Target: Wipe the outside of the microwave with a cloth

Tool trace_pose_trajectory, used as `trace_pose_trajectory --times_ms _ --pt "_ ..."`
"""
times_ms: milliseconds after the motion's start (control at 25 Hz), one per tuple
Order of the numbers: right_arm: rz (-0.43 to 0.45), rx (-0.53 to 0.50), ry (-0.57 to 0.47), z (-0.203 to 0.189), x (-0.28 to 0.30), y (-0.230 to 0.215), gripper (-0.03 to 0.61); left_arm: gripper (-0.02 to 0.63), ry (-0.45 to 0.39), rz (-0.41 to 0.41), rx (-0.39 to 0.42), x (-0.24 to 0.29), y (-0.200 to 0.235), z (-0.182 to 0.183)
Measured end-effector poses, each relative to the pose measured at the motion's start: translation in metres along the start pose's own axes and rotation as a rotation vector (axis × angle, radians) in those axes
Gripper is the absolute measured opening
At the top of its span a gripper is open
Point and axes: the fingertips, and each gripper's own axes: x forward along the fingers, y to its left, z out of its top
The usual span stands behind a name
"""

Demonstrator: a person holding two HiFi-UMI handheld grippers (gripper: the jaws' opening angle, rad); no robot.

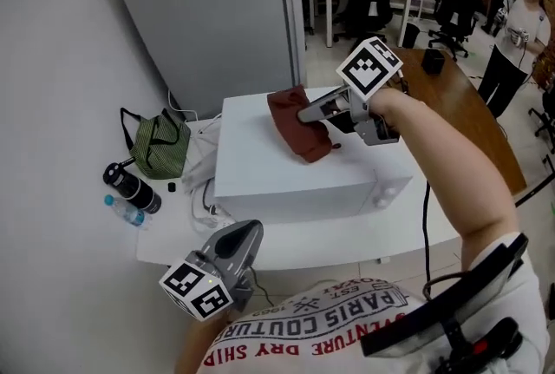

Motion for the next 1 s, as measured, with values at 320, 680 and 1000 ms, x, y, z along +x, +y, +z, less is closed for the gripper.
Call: trace_pose_trajectory --times_ms 320,680,1000 --pt "0.02 0.011 0.069 0.054 0.115 -0.012 0.039 0.005 -0.054 0.193 -0.058 -0.085 0.055 -0.007" --pt "-0.19 0.019 0.213 0.063 0.16 -0.077 0.038 0.005 -0.089 0.289 -0.116 -0.124 0.081 -0.019" --pt "-0.264 0.07 0.253 0.04 0.12 -0.117 0.038 0.005 -0.071 0.241 -0.114 -0.101 0.084 -0.019"
